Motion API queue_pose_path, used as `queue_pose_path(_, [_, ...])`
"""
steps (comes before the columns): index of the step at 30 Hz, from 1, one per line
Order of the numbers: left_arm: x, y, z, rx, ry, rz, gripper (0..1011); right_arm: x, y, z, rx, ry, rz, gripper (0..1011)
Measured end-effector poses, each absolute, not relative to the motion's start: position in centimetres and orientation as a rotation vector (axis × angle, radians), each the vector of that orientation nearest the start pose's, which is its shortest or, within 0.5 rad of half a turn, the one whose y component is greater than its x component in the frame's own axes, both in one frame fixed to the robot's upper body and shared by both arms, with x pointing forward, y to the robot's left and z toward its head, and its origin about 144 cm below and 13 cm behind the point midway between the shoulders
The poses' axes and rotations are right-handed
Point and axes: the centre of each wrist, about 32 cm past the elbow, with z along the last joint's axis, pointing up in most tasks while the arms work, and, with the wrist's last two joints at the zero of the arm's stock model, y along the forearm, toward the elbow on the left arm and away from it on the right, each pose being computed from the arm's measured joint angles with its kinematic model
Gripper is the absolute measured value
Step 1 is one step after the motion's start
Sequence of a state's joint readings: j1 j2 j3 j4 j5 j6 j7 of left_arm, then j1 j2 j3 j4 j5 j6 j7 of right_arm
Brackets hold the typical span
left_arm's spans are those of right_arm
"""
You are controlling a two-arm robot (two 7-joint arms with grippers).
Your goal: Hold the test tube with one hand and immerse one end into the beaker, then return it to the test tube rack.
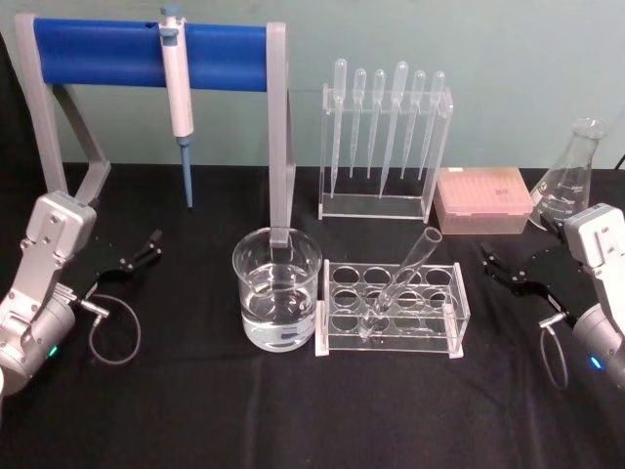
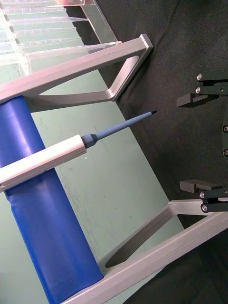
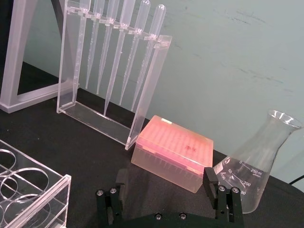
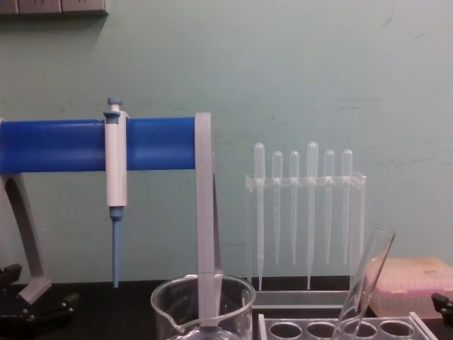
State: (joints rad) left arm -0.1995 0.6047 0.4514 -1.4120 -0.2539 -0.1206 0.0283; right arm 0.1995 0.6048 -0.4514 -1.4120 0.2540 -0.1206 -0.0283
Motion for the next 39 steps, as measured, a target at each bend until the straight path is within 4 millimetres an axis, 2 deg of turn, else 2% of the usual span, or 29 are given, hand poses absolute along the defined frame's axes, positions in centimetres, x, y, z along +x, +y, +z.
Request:
queue_pose_path(35, [48.9, 31.0, 114.0, 0.304, -0.285, 1.248, 1000, 48.9, -31.0, 114.0, -0.304, -0.285, -1.248, 1000])
queue_pose_path(39, [48.9, 31.0, 114.0, 0.304, -0.285, 1.248, 1000, 47.6, -31.0, 114.4, -0.282, -0.299, -1.247, 1000])
